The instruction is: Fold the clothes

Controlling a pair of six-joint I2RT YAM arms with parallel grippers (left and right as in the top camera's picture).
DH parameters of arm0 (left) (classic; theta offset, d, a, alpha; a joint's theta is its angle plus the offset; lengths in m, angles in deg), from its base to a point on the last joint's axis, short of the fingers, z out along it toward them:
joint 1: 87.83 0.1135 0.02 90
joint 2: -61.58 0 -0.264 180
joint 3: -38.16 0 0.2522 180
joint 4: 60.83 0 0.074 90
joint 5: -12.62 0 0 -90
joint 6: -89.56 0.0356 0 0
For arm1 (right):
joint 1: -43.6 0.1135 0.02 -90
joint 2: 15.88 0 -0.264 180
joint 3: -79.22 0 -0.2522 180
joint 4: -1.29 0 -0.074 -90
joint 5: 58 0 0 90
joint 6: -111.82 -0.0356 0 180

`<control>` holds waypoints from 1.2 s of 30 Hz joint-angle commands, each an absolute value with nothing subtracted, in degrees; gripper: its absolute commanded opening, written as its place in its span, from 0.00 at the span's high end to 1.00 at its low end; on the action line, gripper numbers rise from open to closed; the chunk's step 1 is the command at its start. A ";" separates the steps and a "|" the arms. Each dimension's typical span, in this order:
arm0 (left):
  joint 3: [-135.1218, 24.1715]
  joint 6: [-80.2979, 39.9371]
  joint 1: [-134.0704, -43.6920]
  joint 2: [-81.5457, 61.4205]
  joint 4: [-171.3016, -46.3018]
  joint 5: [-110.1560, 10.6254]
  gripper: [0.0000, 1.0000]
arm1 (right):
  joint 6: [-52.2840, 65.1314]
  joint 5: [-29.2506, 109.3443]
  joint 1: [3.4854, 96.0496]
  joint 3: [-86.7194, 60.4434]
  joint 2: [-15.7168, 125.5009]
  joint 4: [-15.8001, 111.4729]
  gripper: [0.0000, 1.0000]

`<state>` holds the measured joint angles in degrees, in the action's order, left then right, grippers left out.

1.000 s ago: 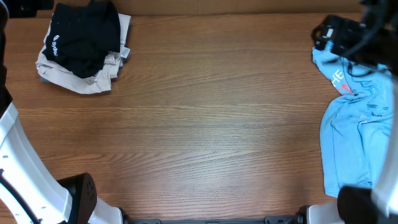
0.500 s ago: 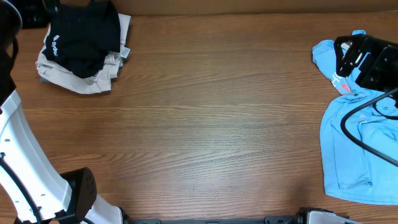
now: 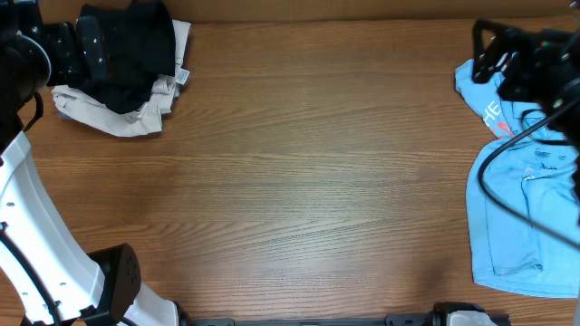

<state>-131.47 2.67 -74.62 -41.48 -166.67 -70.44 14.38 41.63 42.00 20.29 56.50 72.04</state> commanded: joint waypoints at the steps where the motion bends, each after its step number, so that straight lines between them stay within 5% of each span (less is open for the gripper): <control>1: -131.34 2.12 -74.79 -41.59 -167.11 -69.87 0.00 | 14.55 40.63 43.24 2.54 46.25 59.96 0.00; 10: -131.34 2.12 -74.79 -41.59 -167.17 -69.87 0.00 | 14.34 43.95 43.99 -51.25 18.45 26.73 0.00; 17: -131.34 2.12 -74.79 -41.59 -167.17 -69.87 0.00 | 11.23 44.76 45.01 -74.22 4.24 15.11 0.00; 36: -131.34 2.12 -74.99 -41.59 -167.19 -69.90 0.00 | 11.14 39.51 47.66 -86.54 -8.35 18.84 0.00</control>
